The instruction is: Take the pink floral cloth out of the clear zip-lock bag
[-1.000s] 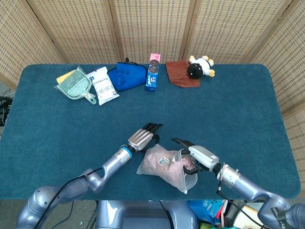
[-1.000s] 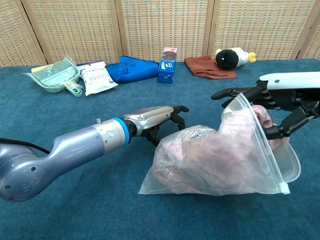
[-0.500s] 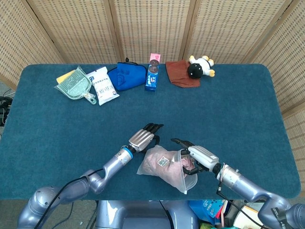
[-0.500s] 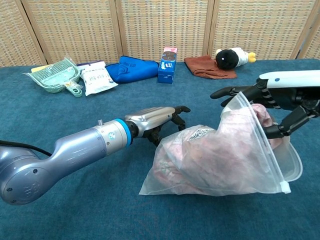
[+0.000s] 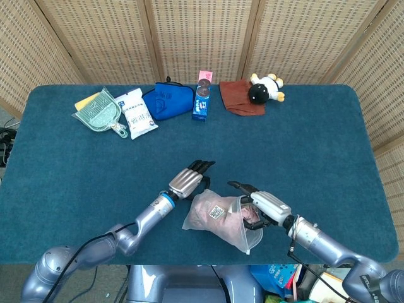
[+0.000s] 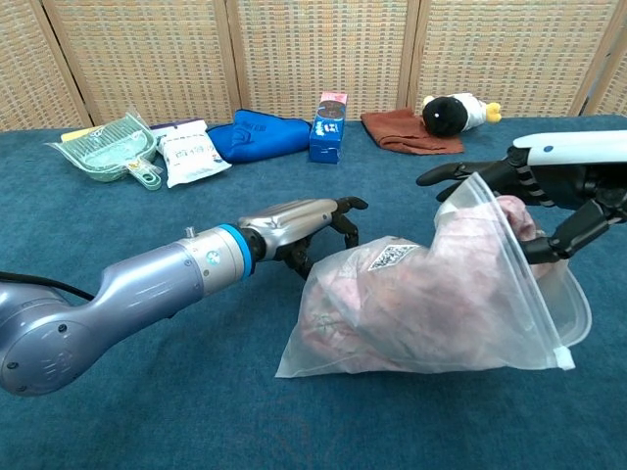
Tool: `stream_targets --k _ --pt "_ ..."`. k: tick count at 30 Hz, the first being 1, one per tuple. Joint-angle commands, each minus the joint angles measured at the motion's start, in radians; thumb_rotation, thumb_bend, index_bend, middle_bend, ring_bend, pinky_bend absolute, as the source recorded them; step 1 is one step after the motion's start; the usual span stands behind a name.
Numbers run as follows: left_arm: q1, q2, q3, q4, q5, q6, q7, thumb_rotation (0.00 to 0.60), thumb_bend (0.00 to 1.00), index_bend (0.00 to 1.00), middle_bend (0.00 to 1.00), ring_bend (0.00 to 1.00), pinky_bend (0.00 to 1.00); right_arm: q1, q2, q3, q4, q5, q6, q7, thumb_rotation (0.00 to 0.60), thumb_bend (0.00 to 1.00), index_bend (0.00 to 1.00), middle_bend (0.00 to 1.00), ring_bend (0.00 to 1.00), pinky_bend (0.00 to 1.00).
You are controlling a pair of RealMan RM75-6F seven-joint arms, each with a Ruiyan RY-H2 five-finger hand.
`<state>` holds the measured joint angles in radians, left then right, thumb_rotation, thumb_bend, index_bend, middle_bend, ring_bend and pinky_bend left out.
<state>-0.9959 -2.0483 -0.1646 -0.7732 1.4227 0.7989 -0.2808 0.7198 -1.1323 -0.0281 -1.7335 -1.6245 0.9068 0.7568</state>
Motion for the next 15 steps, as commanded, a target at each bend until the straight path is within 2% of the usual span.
stream_targets --k 1,7,15 --pt "0.021 0.050 0.001 -0.019 0.003 0.027 -0.005 0.600 0.50 0.65 0.00 0.00 0.00 -0.007 0.018 0.013 -0.007 0.006 0.026 0.001 0.600 0.92 0.71 0.00 0.00 0.00" --pt "0.074 0.199 0.019 -0.109 0.024 0.085 -0.038 0.600 0.51 0.65 0.00 0.00 0.00 -0.008 0.048 0.044 -0.030 0.026 0.051 0.000 0.600 0.92 0.72 0.00 0.00 0.00" --pt "0.179 0.432 0.056 -0.222 0.035 0.167 -0.105 0.600 0.51 0.65 0.00 0.00 0.00 -0.001 0.063 0.107 -0.019 0.126 0.042 -0.035 0.600 0.92 0.72 0.00 0.00 0.00"
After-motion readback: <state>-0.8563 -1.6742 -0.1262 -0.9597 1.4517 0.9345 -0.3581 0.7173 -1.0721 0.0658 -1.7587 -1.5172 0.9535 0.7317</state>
